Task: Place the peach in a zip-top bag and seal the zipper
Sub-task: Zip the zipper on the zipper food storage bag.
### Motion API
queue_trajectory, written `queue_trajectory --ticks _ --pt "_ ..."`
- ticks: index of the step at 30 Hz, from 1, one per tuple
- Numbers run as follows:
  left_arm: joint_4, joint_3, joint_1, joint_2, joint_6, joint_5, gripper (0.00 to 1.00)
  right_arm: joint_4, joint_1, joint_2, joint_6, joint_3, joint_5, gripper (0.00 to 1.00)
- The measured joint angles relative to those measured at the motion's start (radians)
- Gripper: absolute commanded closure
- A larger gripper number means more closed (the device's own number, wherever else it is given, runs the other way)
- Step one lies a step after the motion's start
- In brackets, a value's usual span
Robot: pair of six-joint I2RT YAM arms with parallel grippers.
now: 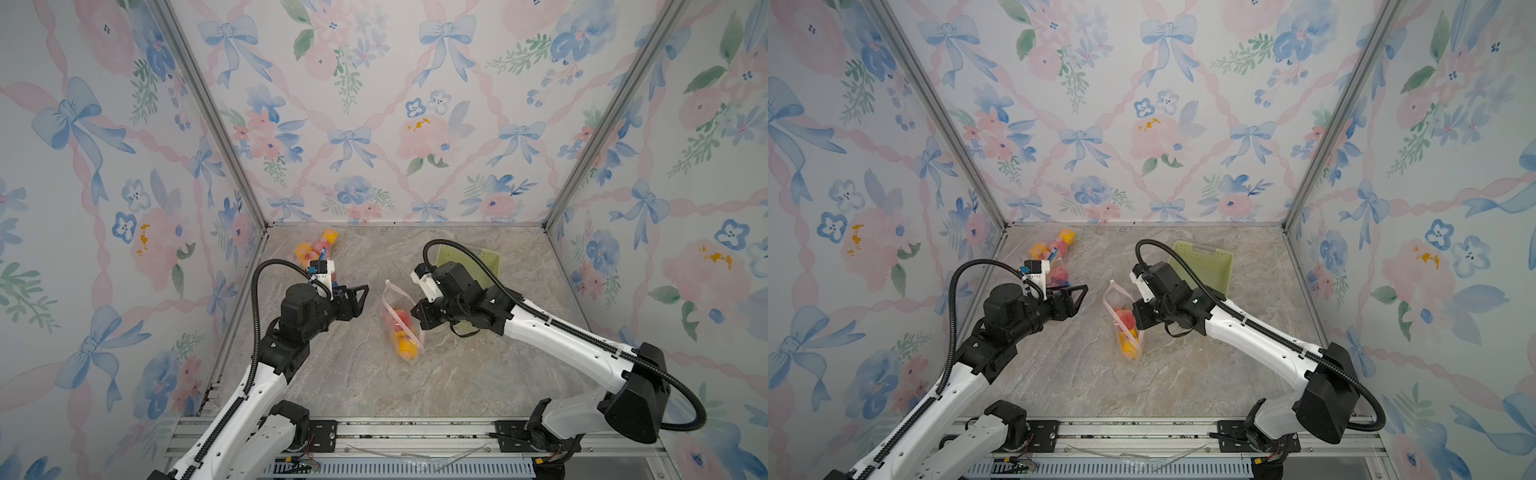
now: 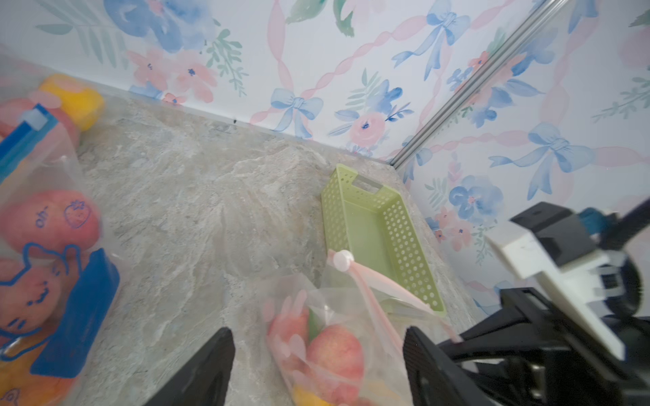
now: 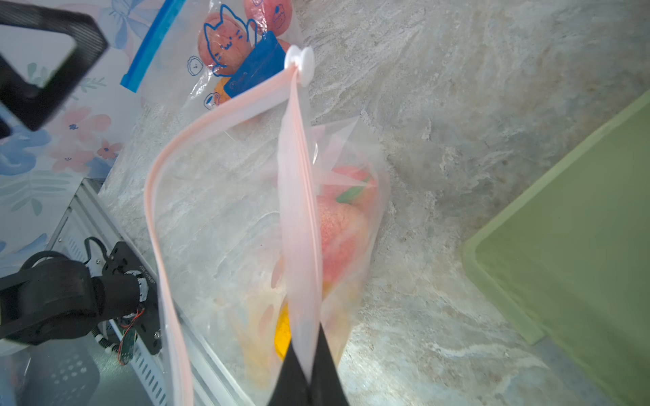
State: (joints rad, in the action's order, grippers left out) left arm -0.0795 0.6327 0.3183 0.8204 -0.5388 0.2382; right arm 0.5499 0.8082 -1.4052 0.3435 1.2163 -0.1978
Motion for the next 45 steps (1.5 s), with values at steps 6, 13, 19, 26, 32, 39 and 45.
queue_trajectory --ticks 6,13,19,26,32,39,45 --pt "0.143 -0.150 -0.032 0.003 0.070 0.105 0.22 0.050 -0.064 0.058 -0.184 -0.014 -0.140 1.00" --pt "0.431 -0.269 -0.029 -0.019 0.091 0.206 0.23 0.097 -0.092 0.115 -0.345 -0.014 -0.261 1.00" --pt "0.652 -0.425 0.068 -0.089 0.131 0.219 0.20 0.135 -0.158 0.147 -0.443 -0.012 -0.393 1.00" --pt "0.783 -0.447 0.122 -0.152 0.249 0.278 0.19 0.225 -0.192 0.148 -0.581 0.008 -0.517 1.00" --pt "0.785 -0.362 0.122 -0.013 0.340 0.422 0.19 0.270 -0.206 0.147 -0.658 0.020 -0.597 1.00" --pt "0.714 -0.271 0.122 0.088 0.463 0.562 0.24 0.302 -0.213 0.142 -0.701 0.024 -0.643 1.00" --pt "0.651 -0.220 0.128 0.143 0.537 0.657 0.34 0.315 -0.213 0.134 -0.716 0.029 -0.651 1.00"
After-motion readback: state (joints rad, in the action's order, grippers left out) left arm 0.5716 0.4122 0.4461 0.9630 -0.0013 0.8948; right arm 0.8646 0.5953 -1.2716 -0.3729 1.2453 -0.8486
